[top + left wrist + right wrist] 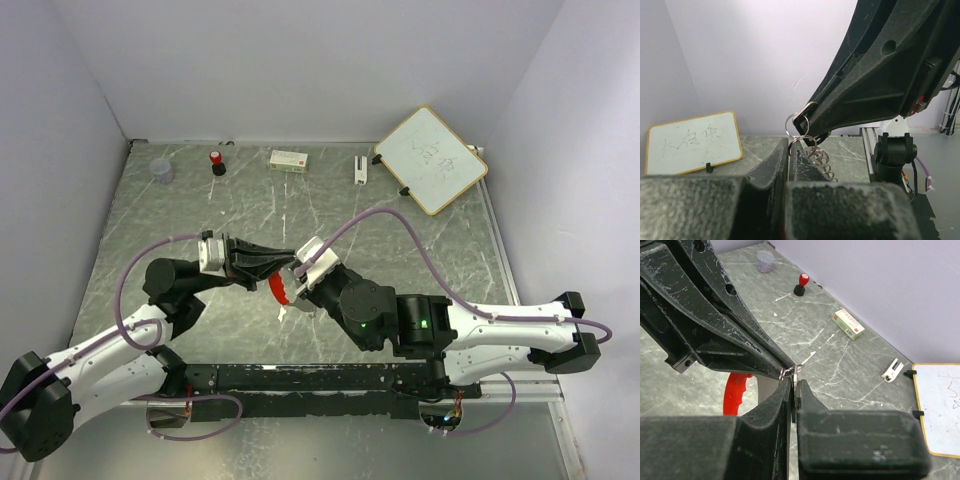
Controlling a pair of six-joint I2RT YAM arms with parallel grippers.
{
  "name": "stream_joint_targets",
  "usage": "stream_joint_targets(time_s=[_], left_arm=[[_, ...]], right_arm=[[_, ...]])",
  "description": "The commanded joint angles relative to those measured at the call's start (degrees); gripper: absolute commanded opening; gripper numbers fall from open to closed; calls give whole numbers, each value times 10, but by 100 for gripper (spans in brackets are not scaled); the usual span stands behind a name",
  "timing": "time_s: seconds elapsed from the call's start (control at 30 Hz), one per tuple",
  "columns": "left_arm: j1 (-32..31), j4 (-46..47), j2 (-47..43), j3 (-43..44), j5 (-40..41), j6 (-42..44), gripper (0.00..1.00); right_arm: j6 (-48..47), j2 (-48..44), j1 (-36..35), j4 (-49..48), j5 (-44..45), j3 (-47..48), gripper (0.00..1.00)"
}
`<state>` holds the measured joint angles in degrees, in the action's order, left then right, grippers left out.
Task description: Remove the keys from the keyring
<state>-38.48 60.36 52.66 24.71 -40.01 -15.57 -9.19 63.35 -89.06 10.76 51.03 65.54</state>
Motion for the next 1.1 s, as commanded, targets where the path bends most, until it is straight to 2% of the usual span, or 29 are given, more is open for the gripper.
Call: stream_joint_targets(time_s=[0.0, 0.63, 1.07], left_arm=[[-3, -15, -7, 20, 52, 13, 7], [-2, 53, -4, 4, 105, -29, 7], [-3, 127, -5, -10, 99, -92, 7]], right_arm=[[7, -1, -6, -2, -1, 16, 0], [46, -2, -9, 26, 8, -4, 0], [44, 0, -9, 0, 25, -35, 0]])
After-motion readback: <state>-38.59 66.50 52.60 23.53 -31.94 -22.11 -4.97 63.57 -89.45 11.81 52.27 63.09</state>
